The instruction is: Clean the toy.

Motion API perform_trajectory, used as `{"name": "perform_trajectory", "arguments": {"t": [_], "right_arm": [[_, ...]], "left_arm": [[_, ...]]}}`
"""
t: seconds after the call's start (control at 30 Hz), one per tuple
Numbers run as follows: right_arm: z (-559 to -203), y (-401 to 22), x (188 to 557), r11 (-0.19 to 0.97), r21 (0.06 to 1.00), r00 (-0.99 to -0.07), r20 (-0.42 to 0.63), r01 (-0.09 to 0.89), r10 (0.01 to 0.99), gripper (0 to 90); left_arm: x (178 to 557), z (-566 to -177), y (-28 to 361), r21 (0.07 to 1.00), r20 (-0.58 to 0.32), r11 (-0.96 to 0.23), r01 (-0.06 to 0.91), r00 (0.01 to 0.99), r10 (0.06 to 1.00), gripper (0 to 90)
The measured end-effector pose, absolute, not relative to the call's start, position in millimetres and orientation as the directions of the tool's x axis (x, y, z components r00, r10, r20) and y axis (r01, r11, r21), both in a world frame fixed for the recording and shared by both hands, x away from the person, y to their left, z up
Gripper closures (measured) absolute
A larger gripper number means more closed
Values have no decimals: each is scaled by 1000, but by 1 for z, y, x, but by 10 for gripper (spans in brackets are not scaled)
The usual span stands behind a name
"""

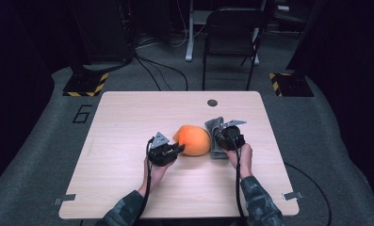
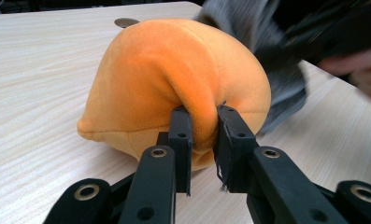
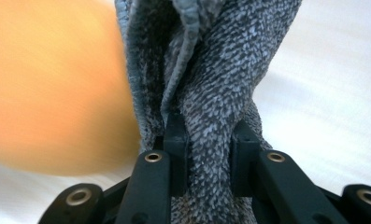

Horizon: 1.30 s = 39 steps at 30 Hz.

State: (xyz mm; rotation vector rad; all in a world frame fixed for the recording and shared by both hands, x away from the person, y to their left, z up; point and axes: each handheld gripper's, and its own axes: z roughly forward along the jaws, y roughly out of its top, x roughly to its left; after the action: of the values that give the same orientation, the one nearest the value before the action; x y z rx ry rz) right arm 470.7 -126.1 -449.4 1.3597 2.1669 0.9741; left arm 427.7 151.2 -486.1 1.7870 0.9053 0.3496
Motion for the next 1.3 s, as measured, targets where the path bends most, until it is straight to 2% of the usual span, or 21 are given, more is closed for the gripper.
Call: {"name": "perform_trajectory", "arguments": {"t": [0.03, 0.07, 0.13, 0.33, 0.47, 0.63, 0.73, 0.8, 0.9, 0.97, 1.13, 1.3], "right_arm": [[-434, -123, 463, 292, 766, -495, 40, 572, 868, 737], [-434, -123, 463, 292, 766, -495, 40, 572, 868, 737], [-430, -104, 456, 320, 761, -551, 59, 564, 832, 738], [-440, -88, 461, 357, 760, -568, 21, 544, 823, 740], [-440, -87, 466, 360, 771, -570, 4, 525, 822, 740], [-438, -87, 471, 359, 772, -573, 9, 525, 820, 740], [-438, -89, 473, 365, 772, -579, 5, 521, 815, 739], [-438, -89, 473, 365, 773, -578, 4, 520, 816, 739], [-438, -89, 474, 358, 774, -574, 9, 523, 819, 739], [-439, -89, 474, 358, 777, -573, 5, 518, 820, 738], [-439, -88, 473, 344, 780, -567, 16, 522, 824, 737], [-434, -90, 469, 334, 792, -567, 19, 511, 823, 735]], "left_arm": [[428, -486, 151, 897, -180, -159, 412, 670, 720, 765], [427, -486, 151, 898, -178, -159, 410, 669, 722, 765], [427, -487, 151, 898, -174, -163, 409, 669, 723, 759], [429, -488, 154, 901, -138, -182, 394, 656, 742, 727], [428, -488, 151, 902, -74, -225, 368, 646, 759, 620], [429, -487, 146, 894, 41, -315, 319, 641, 766, 434], [430, -487, 142, 890, 119, -367, 272, 639, 760, 376], [430, -486, 140, 890, 150, -386, 244, 642, 752, 375], [430, -487, 136, 882, 192, -420, 215, 649, 736, 414], [430, -489, 134, 873, 223, -446, 197, 653, 724, 472], [431, -491, 134, 881, 185, -415, 225, 645, 741, 747], [430, -485, 138, 889, 103, -358, 285, 638, 763, 778]]}}
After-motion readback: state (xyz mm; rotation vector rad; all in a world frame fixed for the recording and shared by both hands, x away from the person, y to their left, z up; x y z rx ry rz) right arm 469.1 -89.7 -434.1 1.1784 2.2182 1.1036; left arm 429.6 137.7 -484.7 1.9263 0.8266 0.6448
